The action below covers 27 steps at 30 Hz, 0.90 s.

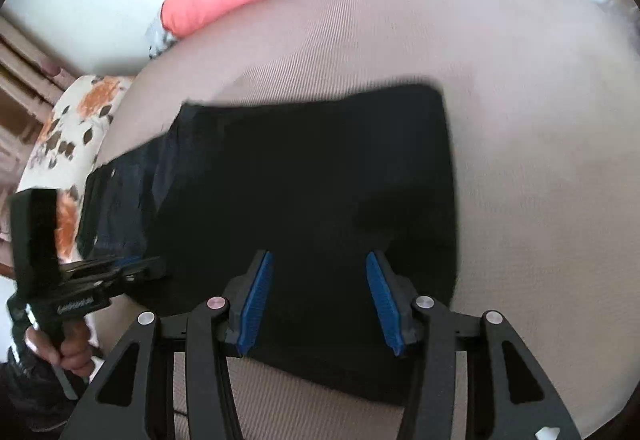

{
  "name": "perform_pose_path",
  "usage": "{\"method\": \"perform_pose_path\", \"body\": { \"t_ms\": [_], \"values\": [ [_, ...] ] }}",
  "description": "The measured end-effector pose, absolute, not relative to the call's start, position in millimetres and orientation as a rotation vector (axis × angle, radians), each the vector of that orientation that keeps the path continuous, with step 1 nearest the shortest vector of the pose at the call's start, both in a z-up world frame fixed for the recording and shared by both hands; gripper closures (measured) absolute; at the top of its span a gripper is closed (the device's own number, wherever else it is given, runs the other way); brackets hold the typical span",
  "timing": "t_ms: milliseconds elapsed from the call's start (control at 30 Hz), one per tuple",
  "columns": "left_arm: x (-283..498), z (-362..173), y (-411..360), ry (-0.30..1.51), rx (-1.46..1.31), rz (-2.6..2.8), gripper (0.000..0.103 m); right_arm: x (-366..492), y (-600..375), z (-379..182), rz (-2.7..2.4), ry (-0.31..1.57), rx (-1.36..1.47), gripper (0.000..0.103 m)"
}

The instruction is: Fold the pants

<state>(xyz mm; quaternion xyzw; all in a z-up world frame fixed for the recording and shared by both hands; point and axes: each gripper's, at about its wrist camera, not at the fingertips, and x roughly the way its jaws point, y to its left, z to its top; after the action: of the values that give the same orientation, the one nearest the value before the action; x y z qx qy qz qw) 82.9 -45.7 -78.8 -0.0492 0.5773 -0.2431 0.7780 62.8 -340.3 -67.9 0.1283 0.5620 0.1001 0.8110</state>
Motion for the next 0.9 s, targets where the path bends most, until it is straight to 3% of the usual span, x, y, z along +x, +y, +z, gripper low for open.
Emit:
{"method": "perform_pose_path", "body": {
  "t_ms": [233, 500, 900],
  "values": [
    [120, -65, -77, 1.1, -0.043, -0.59, 0.077, 115, -351, -61, 0.107, 1.13, 0.176, 0.057],
    [175, -106, -100, 1.191, -0.029, -0.546, 0.077, 142, -352, -81, 0.059, 1.164, 0.126, 0.058],
    [157, -104, -90, 1.175, -0.019, -0.563, 0.073, 138, -344, -78, 0.047, 1.156, 0.094, 0.058]
  ]
}}
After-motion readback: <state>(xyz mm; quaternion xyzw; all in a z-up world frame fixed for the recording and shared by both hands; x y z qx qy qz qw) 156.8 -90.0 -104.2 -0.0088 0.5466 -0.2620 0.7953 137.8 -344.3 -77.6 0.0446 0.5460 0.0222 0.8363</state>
